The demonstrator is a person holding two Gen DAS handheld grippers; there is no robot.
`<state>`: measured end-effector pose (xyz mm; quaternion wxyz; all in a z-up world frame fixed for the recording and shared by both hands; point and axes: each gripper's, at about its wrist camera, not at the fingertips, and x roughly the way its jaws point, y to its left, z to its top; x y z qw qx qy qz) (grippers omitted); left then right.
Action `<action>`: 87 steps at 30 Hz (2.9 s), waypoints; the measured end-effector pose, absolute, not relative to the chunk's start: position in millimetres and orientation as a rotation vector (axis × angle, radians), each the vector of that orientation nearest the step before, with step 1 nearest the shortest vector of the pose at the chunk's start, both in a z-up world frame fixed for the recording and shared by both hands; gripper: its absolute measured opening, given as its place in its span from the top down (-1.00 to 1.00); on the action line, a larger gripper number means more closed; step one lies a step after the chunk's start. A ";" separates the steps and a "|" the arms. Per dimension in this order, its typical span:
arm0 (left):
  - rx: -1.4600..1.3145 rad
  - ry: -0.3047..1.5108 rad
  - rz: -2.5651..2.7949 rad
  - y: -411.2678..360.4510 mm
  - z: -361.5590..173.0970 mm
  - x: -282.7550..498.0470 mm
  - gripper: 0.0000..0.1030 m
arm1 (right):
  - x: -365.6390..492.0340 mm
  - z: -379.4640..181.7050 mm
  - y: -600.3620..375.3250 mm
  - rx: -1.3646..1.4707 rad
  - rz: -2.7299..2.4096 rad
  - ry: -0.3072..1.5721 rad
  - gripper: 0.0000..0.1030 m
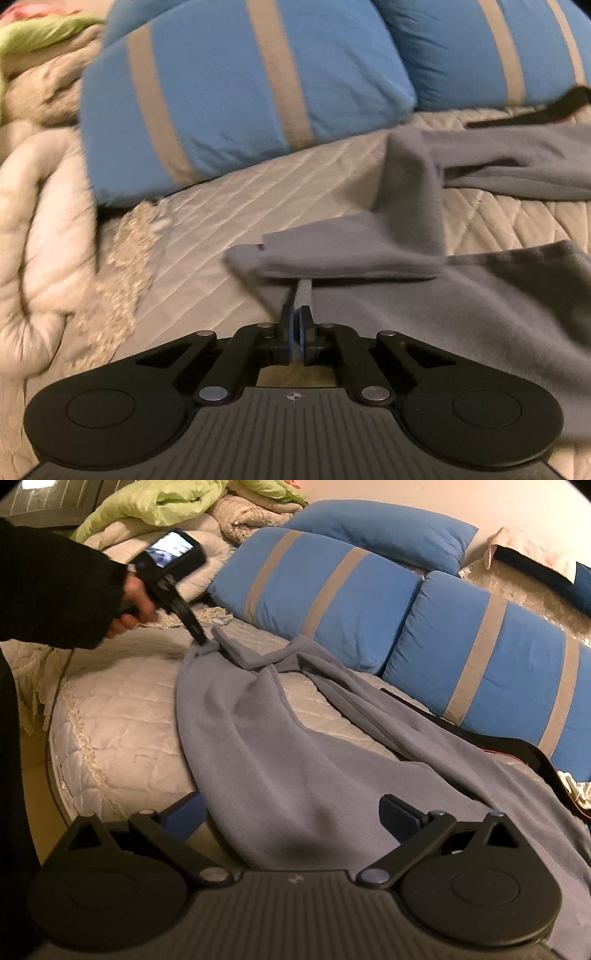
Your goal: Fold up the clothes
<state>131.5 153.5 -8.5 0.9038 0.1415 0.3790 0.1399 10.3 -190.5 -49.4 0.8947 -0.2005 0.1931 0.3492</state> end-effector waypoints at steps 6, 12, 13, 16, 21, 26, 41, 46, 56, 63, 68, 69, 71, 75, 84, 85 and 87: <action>0.154 0.813 0.347 181.2 -12.9 88.2 0.94 | 11.5 -49.2 -189.4 -0.408 0.723 0.407 -1.00; 0.028 0.800 0.397 204.7 -13.3 60.4 0.89 | 13.4 -52.4 -186.5 -0.423 0.717 0.422 -1.00; 0.013 0.790 0.403 208.0 -12.1 57.5 0.81 | 13.2 -52.6 -186.1 -0.426 0.717 0.421 -1.00; -0.022 0.721 0.399 213.0 -5.4 55.9 0.37 | 12.7 -53.9 -183.8 -0.439 0.718 0.421 -1.00; 0.032 0.687 0.331 207.4 -4.3 76.4 0.15 | 11.0 -55.3 -182.1 -0.449 0.721 0.418 -1.00; 0.223 0.722 0.333 200.0 -23.9 110.0 0.16 | 12.3 -56.5 -182.6 -0.453 0.713 0.424 -1.00; -0.193 0.684 0.398 282.5 -15.2 98.6 0.89 | 10.5 -58.4 -182.3 -0.472 0.720 0.410 -1.00; -0.543 0.657 0.384 326.3 -27.3 85.0 0.94 | 9.5 -59.1 -181.5 -0.481 0.717 0.402 -1.00; -0.798 0.564 0.384 350.7 -23.8 58.5 0.95 | -20.4 -75.0 -162.0 -0.759 0.683 0.235 -1.00; -0.828 0.549 0.384 354.3 -22.6 47.2 0.95 | -52.5 -112.4 -130.9 -1.288 0.483 -0.040 -0.98; -0.871 0.540 0.401 355.7 -23.5 35.4 0.95 | -58.7 -133.4 -119.2 -1.492 0.496 -0.099 -0.05; -0.872 0.539 0.401 355.8 -22.4 31.9 0.95 | -58.9 -135.4 -118.7 -1.510 0.503 -0.095 0.30; -0.863 0.533 0.404 356.1 -17.6 23.5 0.95 | -61.9 -132.3 -122.3 -1.504 0.550 -0.085 0.95; -0.865 0.539 0.418 357.5 -11.3 7.2 0.95 | -68.7 -122.7 -130.9 -1.468 0.620 -0.081 0.97; -0.865 0.584 0.474 356.9 -16.0 -25.9 0.95 | -78.1 -110.5 -134.4 -1.434 0.684 -0.043 0.98; -0.865 0.590 0.479 357.0 -17.7 -28.8 0.95 | -79.1 -110.3 -134.4 -1.431 0.692 -0.038 0.98; -0.875 0.593 0.484 358.3 -20.8 -33.7 0.95 | -79.3 -109.0 -134.4 -1.415 0.717 -0.002 0.98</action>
